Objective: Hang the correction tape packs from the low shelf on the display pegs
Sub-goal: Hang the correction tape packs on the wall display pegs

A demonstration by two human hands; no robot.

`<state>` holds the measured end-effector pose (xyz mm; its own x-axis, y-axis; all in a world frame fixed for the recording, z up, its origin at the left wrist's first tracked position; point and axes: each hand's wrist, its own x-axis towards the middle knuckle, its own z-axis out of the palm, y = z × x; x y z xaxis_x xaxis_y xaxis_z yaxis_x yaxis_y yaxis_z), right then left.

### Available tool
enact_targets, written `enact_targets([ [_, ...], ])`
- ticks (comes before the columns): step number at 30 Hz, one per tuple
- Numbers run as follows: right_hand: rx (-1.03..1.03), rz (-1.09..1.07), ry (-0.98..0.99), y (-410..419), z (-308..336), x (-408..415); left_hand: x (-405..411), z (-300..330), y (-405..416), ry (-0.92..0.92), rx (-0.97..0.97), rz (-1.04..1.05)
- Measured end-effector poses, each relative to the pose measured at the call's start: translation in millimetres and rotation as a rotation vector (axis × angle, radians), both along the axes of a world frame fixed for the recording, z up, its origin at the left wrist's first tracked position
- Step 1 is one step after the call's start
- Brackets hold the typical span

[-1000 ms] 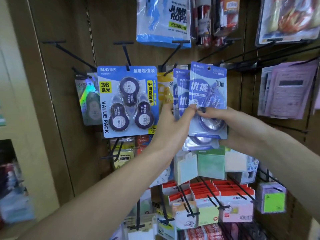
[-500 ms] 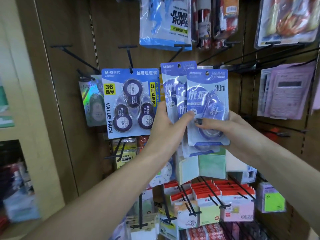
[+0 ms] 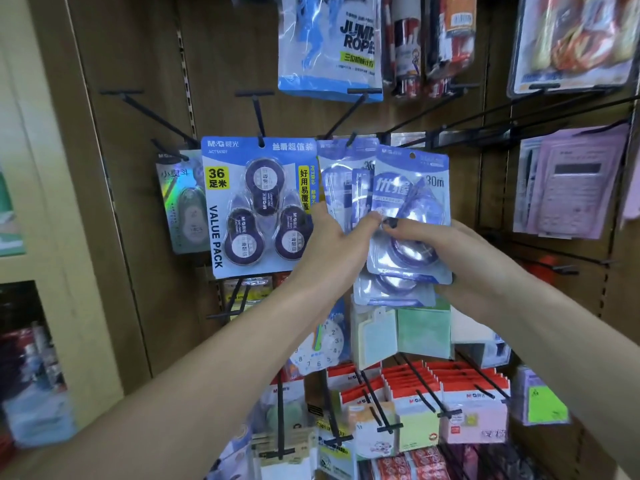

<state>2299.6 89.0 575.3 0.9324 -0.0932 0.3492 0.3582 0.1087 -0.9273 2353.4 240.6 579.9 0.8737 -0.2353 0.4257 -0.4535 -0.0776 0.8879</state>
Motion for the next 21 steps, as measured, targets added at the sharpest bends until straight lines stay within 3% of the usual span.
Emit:
enact_targets([
  [5,0.045,-0.016,0.082,-3.6,11.7,28.8,4.8,6.3,-12.0,0.103,0.080,0.036],
  [10,0.039,0.009,0.150,0.4,26.7,60.8,20.5,15.8,-26.0,0.202,-0.032,0.101],
  [14,-0.012,-0.023,0.193,6.6,37.3,82.9,83.1,5.0,-37.6,0.291,-0.065,0.086],
  [21,-0.101,-0.016,0.236,2.5,39.8,88.1,55.9,15.7,-28.5,0.304,-0.012,0.033],
])
